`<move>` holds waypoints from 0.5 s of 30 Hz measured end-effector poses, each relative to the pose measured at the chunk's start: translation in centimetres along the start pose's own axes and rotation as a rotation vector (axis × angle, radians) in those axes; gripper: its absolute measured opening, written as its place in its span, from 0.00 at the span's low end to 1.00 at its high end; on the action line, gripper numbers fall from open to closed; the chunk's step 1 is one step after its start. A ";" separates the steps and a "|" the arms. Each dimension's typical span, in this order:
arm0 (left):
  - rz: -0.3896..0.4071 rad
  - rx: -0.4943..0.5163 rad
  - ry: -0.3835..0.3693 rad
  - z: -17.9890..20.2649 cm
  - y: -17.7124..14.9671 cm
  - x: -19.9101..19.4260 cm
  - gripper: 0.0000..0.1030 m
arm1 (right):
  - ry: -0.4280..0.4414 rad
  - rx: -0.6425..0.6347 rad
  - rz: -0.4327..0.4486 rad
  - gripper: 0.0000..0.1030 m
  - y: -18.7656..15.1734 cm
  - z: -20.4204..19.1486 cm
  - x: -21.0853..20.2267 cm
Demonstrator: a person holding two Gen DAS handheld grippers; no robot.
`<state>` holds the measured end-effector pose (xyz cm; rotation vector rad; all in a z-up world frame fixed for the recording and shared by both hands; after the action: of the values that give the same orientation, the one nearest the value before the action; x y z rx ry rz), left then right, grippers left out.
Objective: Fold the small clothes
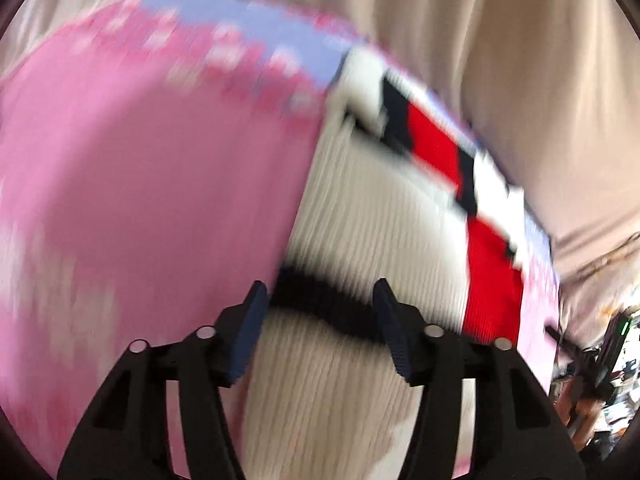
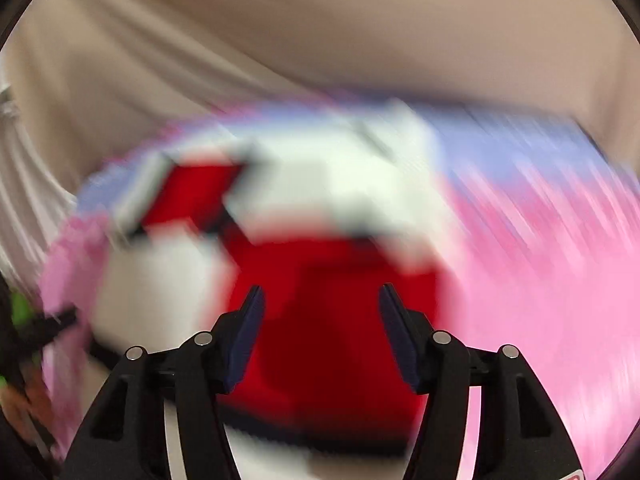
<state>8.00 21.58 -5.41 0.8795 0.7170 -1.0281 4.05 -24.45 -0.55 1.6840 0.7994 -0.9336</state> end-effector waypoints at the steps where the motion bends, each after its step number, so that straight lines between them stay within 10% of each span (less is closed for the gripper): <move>1: -0.030 -0.034 -0.013 -0.7 -1.4 -0.1 0.54 | -0.021 0.052 -0.053 0.57 -3.0 2.4 -1.0; 5: -0.040 -0.120 -0.022 -1.1 -6.6 -0.6 0.61 | 0.000 0.143 -0.228 0.57 -13.8 6.2 -2.9; 11: -0.017 -0.052 0.083 2.1 -8.4 0.2 0.65 | 0.107 0.085 -0.218 0.67 -17.4 2.3 -0.4; 12: -0.016 -0.049 0.098 2.4 -8.3 0.5 0.62 | 0.097 0.062 -0.207 0.64 -17.1 1.6 -0.2; 15: -0.042 -0.058 0.070 2.7 -7.5 0.7 0.03 | 0.110 0.052 -0.189 0.17 -15.5 0.9 0.5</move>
<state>1.57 17.06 -6.76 0.8565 0.8230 -1.0128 -9.11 -21.00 -8.11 1.7383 1.0297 -1.0043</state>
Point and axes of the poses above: each gripper's, at about its wrist camera, not at the fingertips, and x roughly the way its jaws point, z to its right, y to its top, the point moved 1 cm from there along x, roughly the way its jaws point, and after that the axes turned 3 degrees about -z, right-handed, at the moved point
